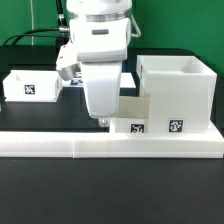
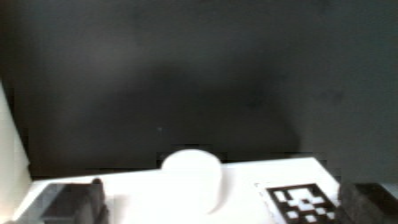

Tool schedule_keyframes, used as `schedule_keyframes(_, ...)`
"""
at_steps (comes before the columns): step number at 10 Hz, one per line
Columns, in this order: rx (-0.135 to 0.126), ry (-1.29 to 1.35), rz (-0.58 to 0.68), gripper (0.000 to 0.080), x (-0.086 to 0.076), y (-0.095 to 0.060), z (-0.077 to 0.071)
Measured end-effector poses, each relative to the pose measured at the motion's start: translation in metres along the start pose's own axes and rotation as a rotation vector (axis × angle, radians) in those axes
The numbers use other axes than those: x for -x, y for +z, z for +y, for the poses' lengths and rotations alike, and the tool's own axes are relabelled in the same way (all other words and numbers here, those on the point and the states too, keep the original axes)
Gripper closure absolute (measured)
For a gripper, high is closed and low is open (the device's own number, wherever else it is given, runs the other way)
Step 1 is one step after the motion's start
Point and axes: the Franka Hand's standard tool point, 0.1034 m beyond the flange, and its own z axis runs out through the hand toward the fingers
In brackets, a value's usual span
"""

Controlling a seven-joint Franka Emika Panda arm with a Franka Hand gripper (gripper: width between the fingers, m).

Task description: Assemble drawer

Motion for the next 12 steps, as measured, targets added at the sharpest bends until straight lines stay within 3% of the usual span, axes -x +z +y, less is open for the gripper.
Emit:
schedule_keyframes(4, -0.001, 0.0, 0.001, 0.015, 0.0, 0.002, -0.001)
schedule_keyframes(6, -0.007, -0.023, 0.012, 0.015, -0.019, 0.003, -0.002)
schedule_keyframes(8, -0.031, -0.05, 0.025, 0.015, -0.039, 0.007, 0.001)
schedule_keyframes(12, -0.036, -0.043, 0.026, 0.015, -0.037, 0.009, 0.0)
